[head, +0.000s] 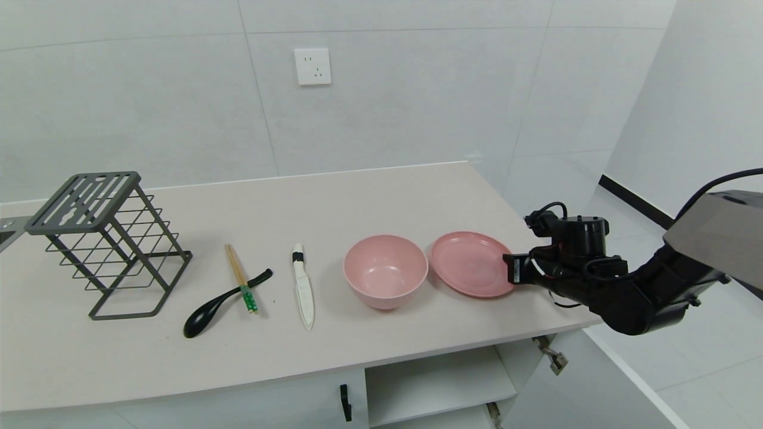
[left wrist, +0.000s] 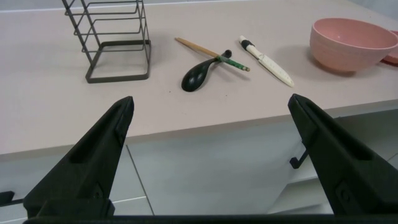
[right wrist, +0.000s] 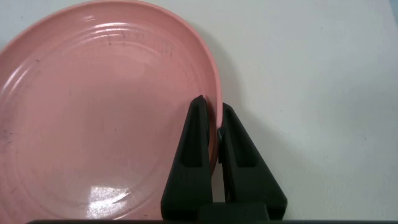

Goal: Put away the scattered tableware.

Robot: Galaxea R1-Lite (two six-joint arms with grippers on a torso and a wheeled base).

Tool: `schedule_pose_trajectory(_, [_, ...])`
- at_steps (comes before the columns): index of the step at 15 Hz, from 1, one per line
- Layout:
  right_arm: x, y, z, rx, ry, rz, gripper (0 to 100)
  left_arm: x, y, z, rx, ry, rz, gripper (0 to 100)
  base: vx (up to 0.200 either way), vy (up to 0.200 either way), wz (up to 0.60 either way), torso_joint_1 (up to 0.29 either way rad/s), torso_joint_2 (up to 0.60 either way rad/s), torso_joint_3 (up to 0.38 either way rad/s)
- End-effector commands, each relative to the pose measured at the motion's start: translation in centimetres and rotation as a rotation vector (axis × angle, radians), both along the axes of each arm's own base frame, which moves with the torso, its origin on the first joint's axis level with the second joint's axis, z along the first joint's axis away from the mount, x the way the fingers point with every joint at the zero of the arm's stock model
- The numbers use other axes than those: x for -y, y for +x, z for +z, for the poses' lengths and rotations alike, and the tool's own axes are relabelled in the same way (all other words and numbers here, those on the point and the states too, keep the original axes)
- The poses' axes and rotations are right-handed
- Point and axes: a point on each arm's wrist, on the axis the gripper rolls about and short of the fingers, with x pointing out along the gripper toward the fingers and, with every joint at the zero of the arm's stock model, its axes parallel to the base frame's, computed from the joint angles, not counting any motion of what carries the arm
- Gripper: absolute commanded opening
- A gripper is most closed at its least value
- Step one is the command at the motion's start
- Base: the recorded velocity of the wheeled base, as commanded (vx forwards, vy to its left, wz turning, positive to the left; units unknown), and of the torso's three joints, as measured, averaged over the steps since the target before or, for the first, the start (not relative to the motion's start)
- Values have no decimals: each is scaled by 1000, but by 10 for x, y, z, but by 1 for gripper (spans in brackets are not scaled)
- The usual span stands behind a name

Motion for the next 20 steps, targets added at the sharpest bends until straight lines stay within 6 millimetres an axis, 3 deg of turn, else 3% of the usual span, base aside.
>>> schedule_pose_trajectory(1, [7, 1, -6, -21, -19, -18, 0, 0, 0, 0, -1, -3, -1, 100, 0, 0, 0, 0, 0, 0])
schedule_pose_trajectory(3, [4, 0, 4, 14, -13, -10, 0, 0, 0, 0, -1, -5, -3, 100, 0, 0, 0, 0, 0, 0])
schedule_pose_trajectory(6, [-1, -6, 41, 128, 12, 6, 0, 0, 0, 0, -1, -9, -2, 100, 0, 0, 0, 0, 0, 0])
schedule_pose_trajectory(8, [0, -22, 68, 191, 24, 12, 0, 0, 0, 0, -1, -9, -2, 100, 0, 0, 0, 0, 0, 0])
schedule_pose_trajectory(10, [-2, -59, 93, 228, 36, 42, 0, 0, 0, 0, 0, -6, -1, 100, 0, 0, 0, 0, 0, 0])
schedule_pose_trajectory(11, [-2, -68, 98, 238, 39, 50, 0, 0, 0, 0, 0, -8, -2, 100, 0, 0, 0, 0, 0, 0])
schedule_pose_trajectory(13, [-3, -110, 120, 313, 64, 91, 0, 0, 0, 0, 0, -9, -2, 100, 0, 0, 0, 0, 0, 0])
schedule_pose_trajectory(20, [25, -206, 130, 403, 53, 138, 0, 0, 0, 0, 2, -8, 3, 100, 0, 0, 0, 0, 0, 0])
